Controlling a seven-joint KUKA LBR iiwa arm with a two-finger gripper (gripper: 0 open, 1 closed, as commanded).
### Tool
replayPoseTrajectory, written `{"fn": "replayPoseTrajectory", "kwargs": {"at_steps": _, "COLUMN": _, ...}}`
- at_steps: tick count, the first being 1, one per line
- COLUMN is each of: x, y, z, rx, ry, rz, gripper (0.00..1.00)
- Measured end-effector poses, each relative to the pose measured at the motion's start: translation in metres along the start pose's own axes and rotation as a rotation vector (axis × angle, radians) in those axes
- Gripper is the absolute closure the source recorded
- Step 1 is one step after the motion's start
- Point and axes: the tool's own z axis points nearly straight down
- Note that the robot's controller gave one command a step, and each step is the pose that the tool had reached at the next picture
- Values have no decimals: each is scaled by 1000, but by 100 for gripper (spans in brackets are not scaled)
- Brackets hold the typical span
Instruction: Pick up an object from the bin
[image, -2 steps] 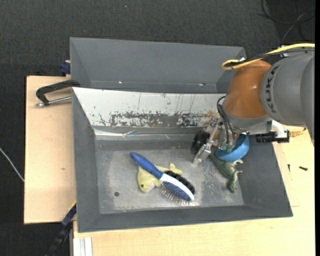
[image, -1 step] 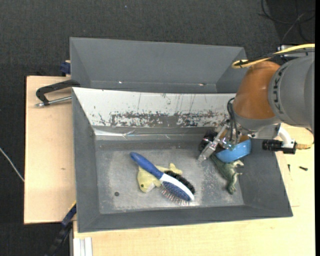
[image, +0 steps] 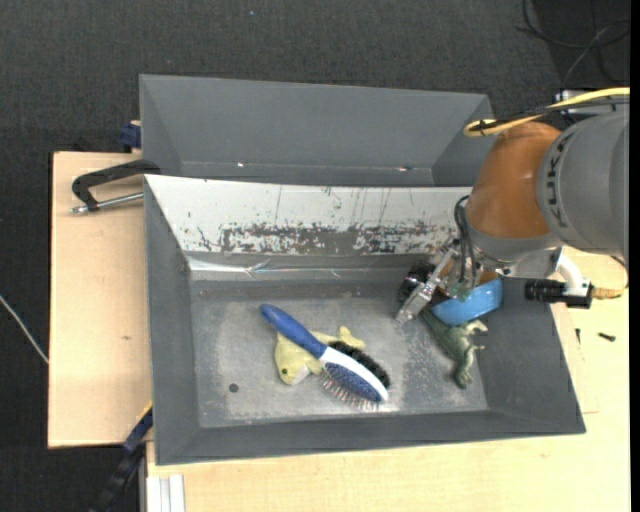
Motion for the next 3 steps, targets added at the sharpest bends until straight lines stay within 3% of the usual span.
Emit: {"fn": "replayPoseTrajectory", "kwargs": {"at_steps": 3, "x": -4, "y": 6, "z": -71, "rx": 5, "ry": -2, "rz": -6, "gripper": 100}}
